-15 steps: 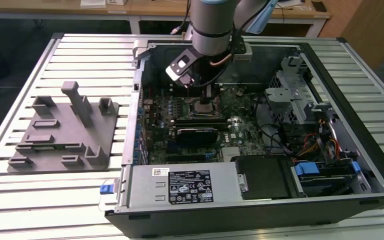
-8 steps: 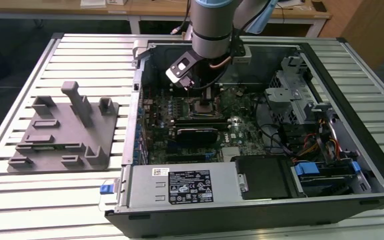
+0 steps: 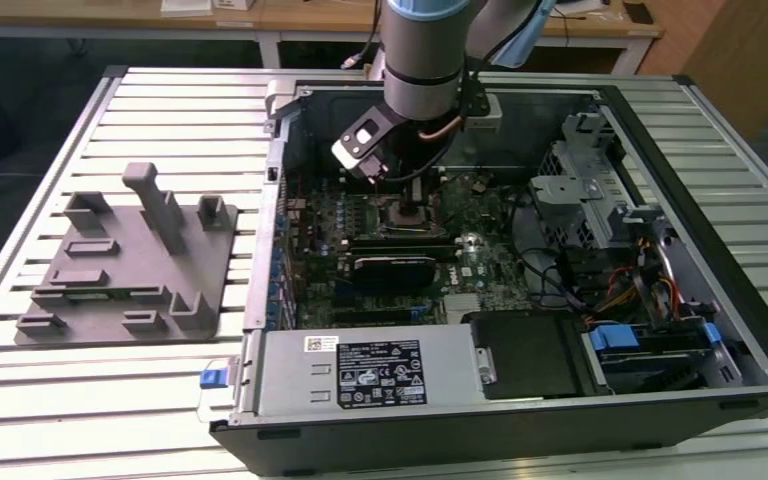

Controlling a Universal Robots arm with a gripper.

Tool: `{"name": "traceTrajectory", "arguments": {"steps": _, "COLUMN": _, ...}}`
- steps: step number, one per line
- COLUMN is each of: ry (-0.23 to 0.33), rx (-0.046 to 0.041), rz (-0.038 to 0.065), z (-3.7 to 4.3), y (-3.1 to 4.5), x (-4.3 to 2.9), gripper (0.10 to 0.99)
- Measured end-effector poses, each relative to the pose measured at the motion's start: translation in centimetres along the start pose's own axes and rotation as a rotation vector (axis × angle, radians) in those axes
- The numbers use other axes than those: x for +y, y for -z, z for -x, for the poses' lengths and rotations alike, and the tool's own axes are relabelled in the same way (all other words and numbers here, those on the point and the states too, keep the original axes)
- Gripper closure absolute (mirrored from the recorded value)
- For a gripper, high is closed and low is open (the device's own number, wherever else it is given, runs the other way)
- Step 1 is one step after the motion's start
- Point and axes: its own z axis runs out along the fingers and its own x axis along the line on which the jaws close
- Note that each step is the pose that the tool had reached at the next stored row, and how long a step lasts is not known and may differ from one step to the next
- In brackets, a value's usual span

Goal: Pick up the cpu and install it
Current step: 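Place the cpu into insertion slot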

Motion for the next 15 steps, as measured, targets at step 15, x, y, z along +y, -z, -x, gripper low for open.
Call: {"name": "traceTrajectory", "arguments": {"steps": 15, "ry": 0.000, "rx": 0.0002, "rz": 0.000, "z": 0.01, "y": -0.39, "x": -0.01, "gripper": 0.980}}
